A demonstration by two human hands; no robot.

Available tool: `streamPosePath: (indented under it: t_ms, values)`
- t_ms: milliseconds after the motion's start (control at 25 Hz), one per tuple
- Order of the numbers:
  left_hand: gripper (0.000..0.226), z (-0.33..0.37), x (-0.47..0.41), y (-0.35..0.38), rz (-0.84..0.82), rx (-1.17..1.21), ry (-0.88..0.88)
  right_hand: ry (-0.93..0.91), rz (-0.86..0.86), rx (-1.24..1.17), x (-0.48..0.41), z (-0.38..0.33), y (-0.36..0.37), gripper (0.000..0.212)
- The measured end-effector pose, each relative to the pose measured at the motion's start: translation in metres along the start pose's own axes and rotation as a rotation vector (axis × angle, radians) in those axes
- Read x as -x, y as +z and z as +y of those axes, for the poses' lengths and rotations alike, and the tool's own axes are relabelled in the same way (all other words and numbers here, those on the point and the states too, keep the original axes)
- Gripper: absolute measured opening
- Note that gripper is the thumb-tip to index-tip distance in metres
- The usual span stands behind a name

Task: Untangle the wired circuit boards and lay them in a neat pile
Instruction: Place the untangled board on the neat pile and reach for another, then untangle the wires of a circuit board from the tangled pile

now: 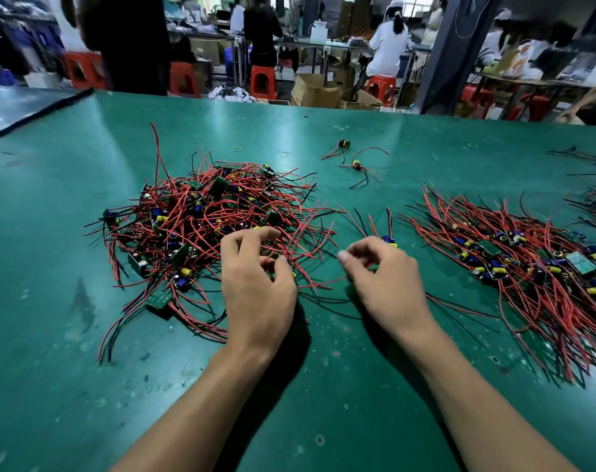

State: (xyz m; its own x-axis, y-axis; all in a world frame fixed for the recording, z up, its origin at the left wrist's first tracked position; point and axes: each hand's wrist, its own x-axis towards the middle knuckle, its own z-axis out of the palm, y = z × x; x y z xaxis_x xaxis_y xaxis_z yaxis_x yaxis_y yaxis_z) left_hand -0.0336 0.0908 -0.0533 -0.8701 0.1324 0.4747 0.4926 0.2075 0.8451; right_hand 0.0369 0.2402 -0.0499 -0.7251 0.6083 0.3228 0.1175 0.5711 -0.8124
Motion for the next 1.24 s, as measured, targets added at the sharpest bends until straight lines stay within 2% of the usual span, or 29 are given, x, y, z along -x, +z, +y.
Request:
streamPosePath:
  t_ms: [120, 160, 280, 360, 400, 440, 560, 640, 800, 880, 960, 1080, 1240]
  values:
    - [0.02, -0.001, 0.0, 0.002, 0.004, -0.03, 0.011, 0.265, 0.091, -0.717, -0.008, -0.013, -0.011, 0.011]
    - [0.015, -0.002, 0.0, 0.003, -0.018, -0.033, 0.033, 0.335, 0.11, -0.889, -0.01, -0.016, -0.016, 0.012]
    - [0.016, -0.001, 0.002, 0.004, -0.129, -0.061, 0.146, 0.437, 0.071, -1.193, -0.016, -0.018, -0.029, 0.013]
    - [0.026, -0.001, 0.007, 0.006, -0.226, -0.058, 0.173, 0.443, 0.022, -1.204, -0.015, -0.018, -0.03, 0.016]
    - [0.026, 0.0, 0.009, 0.008, -0.269, -0.01, 0.131, 0.434, 0.003, -1.156, -0.014, -0.018, -0.027, 0.016]
    - [0.025, 0.002, 0.009, 0.009, -0.304, 0.089, 0.027, 0.413, -0.019, -1.089, -0.012, -0.019, -0.024, 0.015]
    - [0.034, 0.011, 0.002, 0.007, -0.364, 0.564, -0.449, 0.318, -0.122, -0.942, -0.006, -0.018, -0.016, 0.016]
    - [0.041, 0.013, -0.004, 0.003, -0.365, 0.672, -0.6, 0.278, -0.227, -0.904, -0.003, -0.017, -0.015, 0.015]
    - [0.027, 0.015, -0.005, 0.002, -0.372, 0.596, -0.598, 0.297, -0.42, -0.801, -0.002, -0.016, -0.02, 0.008]
    - [0.02, 0.018, -0.006, 0.001, -0.358, 0.693, -0.659, 0.383, -0.488, -0.81, -0.005, -0.013, -0.026, 0.026]
    - [0.017, 0.021, -0.008, -0.002, -0.369, 0.802, -0.694, 0.487, -0.543, -0.918, -0.007, -0.012, -0.032, 0.047]
    - [0.017, 0.023, -0.011, -0.005, -0.489, 0.909, -0.703, 0.547, -0.564, -0.993, -0.011, -0.009, -0.033, 0.06]
    - [0.022, 0.021, -0.008, -0.006, -0.699, 0.914, -0.696, 0.501, -0.585, -1.146, -0.015, -0.004, -0.035, 0.069]
